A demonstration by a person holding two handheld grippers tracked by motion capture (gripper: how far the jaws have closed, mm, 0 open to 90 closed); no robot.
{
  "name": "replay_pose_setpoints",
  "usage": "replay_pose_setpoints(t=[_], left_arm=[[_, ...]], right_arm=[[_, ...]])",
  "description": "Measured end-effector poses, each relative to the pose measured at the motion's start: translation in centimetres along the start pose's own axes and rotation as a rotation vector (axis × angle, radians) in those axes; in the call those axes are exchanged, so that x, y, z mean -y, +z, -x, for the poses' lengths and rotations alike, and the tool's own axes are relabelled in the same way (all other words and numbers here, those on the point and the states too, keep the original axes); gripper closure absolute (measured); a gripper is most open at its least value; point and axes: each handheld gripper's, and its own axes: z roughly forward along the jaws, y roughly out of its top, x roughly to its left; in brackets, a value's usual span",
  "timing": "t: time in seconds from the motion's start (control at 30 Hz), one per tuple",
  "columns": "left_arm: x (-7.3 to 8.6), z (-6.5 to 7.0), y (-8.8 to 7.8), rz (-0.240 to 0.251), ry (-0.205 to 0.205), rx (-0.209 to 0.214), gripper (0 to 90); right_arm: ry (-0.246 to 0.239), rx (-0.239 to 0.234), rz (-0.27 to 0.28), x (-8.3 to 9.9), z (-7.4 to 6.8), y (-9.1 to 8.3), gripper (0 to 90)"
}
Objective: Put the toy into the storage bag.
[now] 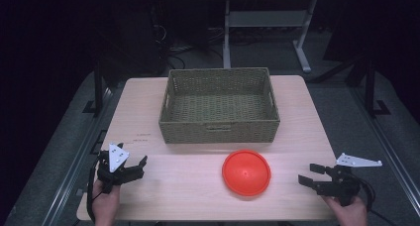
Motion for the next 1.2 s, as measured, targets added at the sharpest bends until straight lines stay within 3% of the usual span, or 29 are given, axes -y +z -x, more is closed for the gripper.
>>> replay_pose_setpoints(t=[0.1,0.27,0.37,0.6,0.67,0.7,0.73,0.83,0.97,1.07,1.2], left_arm=[[-0.1,0.1,0.0,0.006,-0.004,0.008,12.9],[-0.1,0.5,-0.2,0.012,0.019,0.016,12.9],[-0.1,0.3,-0.2,0.017,0.009,0.013,12.8],[0.0,0.1,-0.1,0.012,-0.001,0.002,12.9],[0.0,0.1,0.0,0.009,0.002,0.007,12.8],[0.0,0.2,0.0,0.01,0.0,0.008,12.8],[0.0,0.2,0.0,0.009,0.002,0.007,12.9],[0.0,0.1,-0.1,0.007,0.006,0.006,12.8],[0.0,0.0,-0.1,0.01,-0.004,0.004,12.9],[0.0,0.1,-0.1,0.01,0.005,0.006,12.9],[0.0,0.1,-0.1,0.011,0.006,0.008,12.8]], right_arm=[[0.014,-0.007,-0.01,0.0,-0.1,0.3,17.9],[-0.024,-0.005,-0.006,-0.4,-0.9,0.5,17.9],[-0.014,-0.007,-0.013,-0.6,-1.0,0.8,17.7],[-0.027,-0.027,-0.072,-1.6,-1.5,3.3,16.9],[-0.038,-0.038,-0.133,-2.2,-2.1,5.0,17.1],[-0.038,-0.038,-0.133,-2.2,-2.1,5.0,17.1],[-0.049,-0.026,-0.18,-2.5,-2.6,6.1,20.0],[-0.07,-0.043,-0.217,-2.9,-3.3,7.5,24.3],[-0.096,-0.036,-0.235,-3.6,-3.9,8.5,30.0],[-0.091,-0.025,-0.271,-4.0,-3.8,9.4,32.6],[-0.109,-0.033,-0.28,-4.5,-3.8,10.3,39.4]])
